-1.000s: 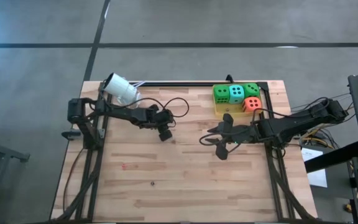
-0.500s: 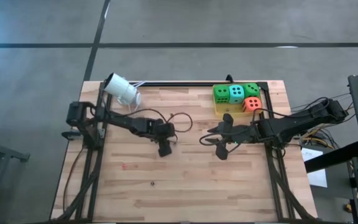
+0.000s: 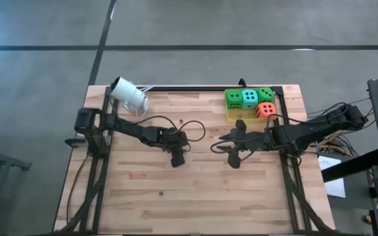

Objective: Pick & Place Dice
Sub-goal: Put the small blue dice into the yellow bin

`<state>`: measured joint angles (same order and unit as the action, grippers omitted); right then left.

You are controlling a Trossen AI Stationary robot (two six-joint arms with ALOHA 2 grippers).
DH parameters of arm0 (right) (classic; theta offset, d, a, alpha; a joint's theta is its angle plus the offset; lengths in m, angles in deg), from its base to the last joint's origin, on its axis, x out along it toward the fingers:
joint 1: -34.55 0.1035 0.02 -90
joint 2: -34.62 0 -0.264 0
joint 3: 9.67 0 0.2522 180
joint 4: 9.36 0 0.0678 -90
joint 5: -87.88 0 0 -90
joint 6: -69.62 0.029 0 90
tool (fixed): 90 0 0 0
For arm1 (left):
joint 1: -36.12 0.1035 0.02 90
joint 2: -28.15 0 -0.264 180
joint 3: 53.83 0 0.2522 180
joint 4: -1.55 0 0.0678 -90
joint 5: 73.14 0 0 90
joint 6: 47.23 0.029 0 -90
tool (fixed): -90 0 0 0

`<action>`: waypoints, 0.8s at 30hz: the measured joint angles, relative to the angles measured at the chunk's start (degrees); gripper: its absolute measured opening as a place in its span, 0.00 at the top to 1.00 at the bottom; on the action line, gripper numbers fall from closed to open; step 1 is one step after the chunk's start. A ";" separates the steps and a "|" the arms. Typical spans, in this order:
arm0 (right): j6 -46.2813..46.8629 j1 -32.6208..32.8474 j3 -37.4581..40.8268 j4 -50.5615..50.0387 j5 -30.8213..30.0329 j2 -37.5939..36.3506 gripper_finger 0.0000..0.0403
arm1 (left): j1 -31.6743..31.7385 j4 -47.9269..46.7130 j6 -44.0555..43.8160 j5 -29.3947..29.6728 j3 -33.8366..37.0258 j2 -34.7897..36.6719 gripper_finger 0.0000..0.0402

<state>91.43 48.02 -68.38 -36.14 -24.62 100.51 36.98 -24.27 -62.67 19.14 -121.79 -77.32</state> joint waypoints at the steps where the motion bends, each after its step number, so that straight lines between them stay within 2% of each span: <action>1: 0.00 0.01 0.00 0.00 0.02 0.00 0.55 | -0.04 0.60 0.02 0.04 0.02 -0.04 0.66; 12: -0.01 0.00 0.00 0.07 0.01 0.00 0.55 | -0.02 7.60 -0.02 -0.46 -0.14 -2.24 0.66; 18: 0.01 0.00 0.00 0.03 0.00 0.00 0.55 | 0.02 8.14 0.28 -2.13 -2.60 -5.29 0.66; 24: 0.01 0.00 0.00 0.06 0.02 0.00 0.55 | 0.02 7.02 1.96 -2.69 -3.65 -4.39 0.68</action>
<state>91.44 48.02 -68.38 -36.07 -24.60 100.51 37.01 -17.25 -60.71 16.45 -125.44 -81.71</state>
